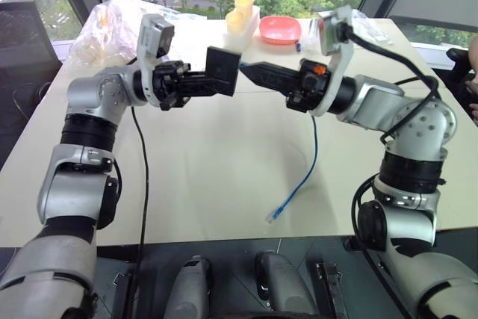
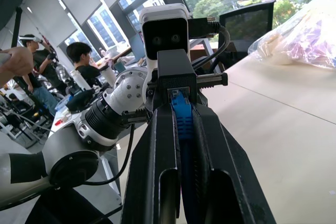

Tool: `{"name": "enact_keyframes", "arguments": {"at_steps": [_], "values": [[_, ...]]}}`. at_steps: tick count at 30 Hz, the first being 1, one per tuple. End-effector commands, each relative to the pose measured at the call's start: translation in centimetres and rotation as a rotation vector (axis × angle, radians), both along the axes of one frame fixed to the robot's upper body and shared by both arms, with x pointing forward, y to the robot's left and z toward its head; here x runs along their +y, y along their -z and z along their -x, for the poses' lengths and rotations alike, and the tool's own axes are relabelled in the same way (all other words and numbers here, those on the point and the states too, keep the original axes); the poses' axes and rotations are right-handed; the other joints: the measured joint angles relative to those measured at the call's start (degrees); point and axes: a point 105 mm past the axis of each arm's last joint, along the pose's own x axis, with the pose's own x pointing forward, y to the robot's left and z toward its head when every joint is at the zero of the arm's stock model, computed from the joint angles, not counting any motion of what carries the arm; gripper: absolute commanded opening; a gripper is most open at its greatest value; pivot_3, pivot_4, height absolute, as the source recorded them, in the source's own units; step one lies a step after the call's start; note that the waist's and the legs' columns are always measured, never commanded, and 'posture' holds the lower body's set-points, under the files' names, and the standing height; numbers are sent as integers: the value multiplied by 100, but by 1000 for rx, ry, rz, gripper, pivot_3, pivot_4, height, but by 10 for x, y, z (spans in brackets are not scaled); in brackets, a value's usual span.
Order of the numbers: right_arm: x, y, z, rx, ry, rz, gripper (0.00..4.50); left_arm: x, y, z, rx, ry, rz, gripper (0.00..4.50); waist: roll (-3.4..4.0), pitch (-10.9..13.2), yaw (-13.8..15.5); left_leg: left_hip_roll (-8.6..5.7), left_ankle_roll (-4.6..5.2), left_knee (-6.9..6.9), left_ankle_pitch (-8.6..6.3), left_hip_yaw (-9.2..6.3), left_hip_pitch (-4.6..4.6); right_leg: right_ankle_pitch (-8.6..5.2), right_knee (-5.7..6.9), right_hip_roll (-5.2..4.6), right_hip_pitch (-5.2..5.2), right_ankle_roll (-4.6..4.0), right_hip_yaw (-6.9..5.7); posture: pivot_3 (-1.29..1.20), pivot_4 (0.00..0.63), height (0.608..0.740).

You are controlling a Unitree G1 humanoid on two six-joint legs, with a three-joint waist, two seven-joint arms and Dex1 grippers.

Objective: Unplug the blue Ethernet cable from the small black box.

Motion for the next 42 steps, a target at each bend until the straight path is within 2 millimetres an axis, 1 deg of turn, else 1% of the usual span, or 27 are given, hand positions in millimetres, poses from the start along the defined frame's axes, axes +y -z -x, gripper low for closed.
{"name": "enact_keyframes", "arguments": {"at_steps": [1, 5, 12, 15, 17, 20, 21, 24, 25, 26, 28, 29, 33, 35, 36, 40, 42], "values": [[-1, -10, 7, -47, -27, -39, 4, 3, -13, 3, -44, 4, 29, 532, 0, 0, 0, 0, 0, 0, 0, 0, 0, 0, 0, 0, 0, 0, 0, 0, 150, 740], [-5, -6, 6, -47, -3, -7, 4, 5, -11, 2, -43, -5, 19, 532, 0, 0, -1, 0, 0, 0, 0, 0, 0, 0, 0, 0, 0, 0, 0, 0, 150, 740], [-41, 1, 10, -33, 85, 43, 4, 20, -14, 0, -47, -53, 19, 532, 0, 0, 15, 0, 0, 0, 0, 0, -5, 0, -6, -2, 0, 0, 0, 0, 150, 740], [-48, 5, 10, -24, 113, 52, 4, 22, -14, 0, -46, -62, 24, 532, 0, 0, 19, -1, 0, 0, 0, 0, -5, 0, -7, -2, 0, 0, 0, 0, 150, 740], [-50, 15, -3, -32, 212, 90, 4, 21, -10, -1, -40, -65, 22, 532, 0, 0, 10, 0, 0, 1, 0, 0, -4, 0, -7, 0, 0, 0, 0, 0, 150, 740], [-52, 60, -39, -48, 393, 262, 4, 14, 1, -14, -49, -141, 13, 532, 0, -2, 0, -2, 0, 5, 0, 1, -2, 0, -6, 3, 1, 0, 0, 0, 150, 740], [-54, 70, -45, -58, 420, 298, 4, 12, 3, -18, -53, -166, 14, 532, -1, -2, 3, -4, 0, 8, 0, 2, -1, -1, -6, 3, 2, 0, 1, 0, 150, 740], [-72, 121, -79, -85, 578, 466, 4, 1, 24, -34, -90, -288, -20, 532, -2, -3, 0, -6, 1, 16, 0, 3, -6, -1, -6, 5, 1, 1, 2, 0, 150, 740], [-78, 132, -87, -88, 617, 476, 4, -2, 31, -38, -106, -323, -31, 532, -1, -3, 3, -7, 1, 19, 0, 3, -7, 0, -8, 3, 3, 1, 3, 0, 150, 740], [-85, 138, -94, -77, 656, 445, 4, -5, 38, -40, -108, -345, -34, 532, -2, -3, 7, -9, 1, 21, 0, 5, -9, 0, -8, 2, 2, 1, 4, 0, 150, 740], [-92, 147, -99, -79, 690, 421, 841, -10, 49, -40, -104, -381, -26, 532, -1, -2, 6, -10, 1, 22, 0, 5, -15, 1, -9, 0, -1, 3, 6, 0, 150, 740], [-94, 149, -99, -85, 691, 416, 1103, -13, 55, -40, -107, -398, -30, 532, 0, -2, 7, -9, 1, 22, 0, 5, -17, 1, -8, 1, -3, 3, 6, 0, 150, 740], [-97, 151, -99, -122, 720, 423, 3004, -18, 77, -42, -150, -475, -80, 532, -1, -2, 6, -7, 2, 21, 0, 3, -21, 6, -6, -2, -6, 11, 6, 0, 150, 740], [-97, 150, -96, -121, 710, 432, 4005, -21, 91, -44, -187, -520, -120, 532, -1, -2, 9, -8, 1, 23, 0, 3, -19, 7, -5, -2, -5, 11, 6, 0, 150, 740], [-92, 148, -90, -129, 667, 425, 4481, -23, 95, -46, -196, -551, -120, 532, 0, -3, 10, -8, 1, 24, 0, 3, -12, 7, -4, -2, 1, 11, 6, 0, 150, 740], [-86, 120, -69, -176, 660, 280, 4481, -25, 111, -71, -235, -792, -108, 532, 0, -3, 120, -7, 1, 31, 0, 1, -11, 7, -2, -2, 3, 10, 6, 0, 150, 740], [-82, 113, -59, -177, 654, 238, 4481, -24, 123, -77, -241, -861, -132, 532, 0, -3, 135, -7, 2, 38, -1, 3, -13, 7, -3, -1, 3, 11, 6, 0, 150, 740]]}}
